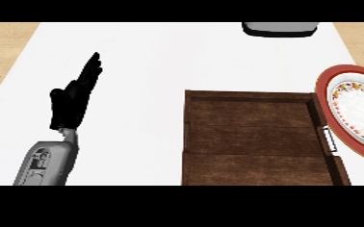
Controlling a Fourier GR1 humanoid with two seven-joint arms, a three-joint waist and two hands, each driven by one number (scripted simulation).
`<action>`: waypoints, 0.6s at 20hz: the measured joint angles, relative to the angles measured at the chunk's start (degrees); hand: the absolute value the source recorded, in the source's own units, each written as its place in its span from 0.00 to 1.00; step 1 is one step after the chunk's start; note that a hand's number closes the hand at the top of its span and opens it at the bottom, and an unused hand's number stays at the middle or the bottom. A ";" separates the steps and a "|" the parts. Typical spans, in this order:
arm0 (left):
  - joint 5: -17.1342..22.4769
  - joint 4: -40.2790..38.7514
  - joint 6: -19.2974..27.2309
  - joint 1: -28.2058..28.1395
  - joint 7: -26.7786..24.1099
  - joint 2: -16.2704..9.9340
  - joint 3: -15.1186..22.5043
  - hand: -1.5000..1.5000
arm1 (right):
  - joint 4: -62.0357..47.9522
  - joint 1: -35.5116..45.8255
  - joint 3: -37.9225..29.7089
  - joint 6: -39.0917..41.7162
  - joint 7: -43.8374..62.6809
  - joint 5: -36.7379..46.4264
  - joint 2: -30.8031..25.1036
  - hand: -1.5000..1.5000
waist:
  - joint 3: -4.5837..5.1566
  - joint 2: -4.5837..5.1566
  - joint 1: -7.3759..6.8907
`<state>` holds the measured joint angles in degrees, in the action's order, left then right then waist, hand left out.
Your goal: Pick the bell pepper from the tray and place it in the plate
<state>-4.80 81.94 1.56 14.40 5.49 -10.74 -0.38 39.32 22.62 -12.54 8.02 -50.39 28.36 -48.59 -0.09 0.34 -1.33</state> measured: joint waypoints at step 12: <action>-0.77 -1.54 -0.36 1.27 -0.63 0.27 -0.51 0.50 | -19.34 10.83 3.91 -4.08 2.64 7.60 9.03 0.00 | -0.05 0.18 -0.28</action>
<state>-5.57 80.40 1.21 15.67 4.86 -10.47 -0.89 19.98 33.45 -8.64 3.94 -47.75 35.96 -39.56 -0.14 0.52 -1.60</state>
